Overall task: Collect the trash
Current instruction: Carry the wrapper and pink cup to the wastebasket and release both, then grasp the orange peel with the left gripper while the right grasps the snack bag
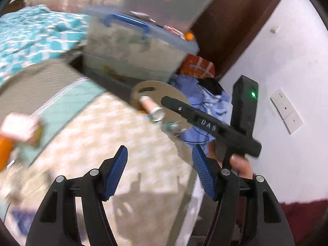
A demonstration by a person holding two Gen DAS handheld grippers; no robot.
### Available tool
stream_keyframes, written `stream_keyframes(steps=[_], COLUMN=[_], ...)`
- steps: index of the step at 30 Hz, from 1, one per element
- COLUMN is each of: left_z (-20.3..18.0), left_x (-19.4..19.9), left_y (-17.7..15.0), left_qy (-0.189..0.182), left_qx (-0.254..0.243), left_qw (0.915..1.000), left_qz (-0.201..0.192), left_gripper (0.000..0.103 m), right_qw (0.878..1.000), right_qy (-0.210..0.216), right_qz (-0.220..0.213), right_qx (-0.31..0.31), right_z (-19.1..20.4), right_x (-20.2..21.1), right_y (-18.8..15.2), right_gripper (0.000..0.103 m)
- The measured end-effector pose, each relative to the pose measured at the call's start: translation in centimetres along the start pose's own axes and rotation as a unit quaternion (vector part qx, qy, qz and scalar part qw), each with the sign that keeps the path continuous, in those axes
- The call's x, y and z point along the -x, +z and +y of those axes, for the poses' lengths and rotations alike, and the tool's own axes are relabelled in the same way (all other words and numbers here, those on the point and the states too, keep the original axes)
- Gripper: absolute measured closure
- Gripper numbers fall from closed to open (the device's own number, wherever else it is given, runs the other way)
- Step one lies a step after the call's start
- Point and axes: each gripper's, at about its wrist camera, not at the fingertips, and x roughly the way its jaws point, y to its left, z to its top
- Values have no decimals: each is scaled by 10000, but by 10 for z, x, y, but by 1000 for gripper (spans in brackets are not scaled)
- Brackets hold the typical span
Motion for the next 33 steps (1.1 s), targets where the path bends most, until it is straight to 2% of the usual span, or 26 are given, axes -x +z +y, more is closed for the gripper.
stream_keyframes(steps=[3, 5, 7, 9, 10, 12, 16, 19, 21, 23, 25, 26, 28, 31, 33], left_z=[47, 79, 122, 153, 163, 188, 215, 227, 231, 233, 232, 232, 230, 227, 222], left_x=[50, 72, 93, 102, 102, 97, 71, 44, 27, 19, 18, 21, 32, 65, 88], left_y=[-26, -34, -38, -34, -32, -21, -4, 6, 9, 6, 3, 1, -3, -12, -19], left_qy=[535, 877, 1254, 1537, 1633, 1758, 1890, 1853, 1872, 1957, 2038, 2052, 2164, 2090, 2008], left_qx=[322, 659, 1107, 1284, 1333, 1437, 1363, 1428, 1445, 1424, 1412, 1410, 1475, 1678, 1717], left_qw=[9977, 9934, 9853, 9790, 9769, 9734, 9724, 9722, 9713, 9698, 9683, 9681, 9649, 9633, 9638], left_qz=[-271, -328, -347, -371, -355, -295, -97, 119, 266, 319, 301, 286, 191, -121, -361], left_gripper=[42, 42, 42, 42, 42, 40, 29, 26, 25, 30, 46, 51, 57, 59, 59], right_qw=[9962, 9887, 9808, 9746, 9719, 9664, 9599, 9533, 9481, 9474, 9448, 9435, 9473, 9575, 9614], right_qy=[589, 916, 1116, 1125, 1108, 1187, 1063, 1019, 1009, 1000, 1105, 1118, 1197, 1098, 1012], right_qz=[589, 1092, 1460, 1651, 1736, 1952, 2251, 2487, 2635, 2558, 2528, 2541, 2450, 2279, 2199], right_qx=[242, 456, 647, 1016, 1139, 1180, 1291, 1378, 1470, 1646, 1769, 1811, 1682, 1389, 1308], right_z=[45, 80, 109, 139, 150, 164, 179, 187, 188, 188, 192, 193, 189, 168, 160], right_x=[-34, -62, -84, -103, -112, -127, -154, -170, -177, -177, -171, -169, -161, -138, -128], right_y=[-6, -14, -23, -34, -38, -43, -48, -53, -61, -62, -67, -69, -66, -62, -63], right_gripper=[61, 59, 49, 38, 34, 32, 27, 22, 21, 18, 25, 49, 79, 89, 90])
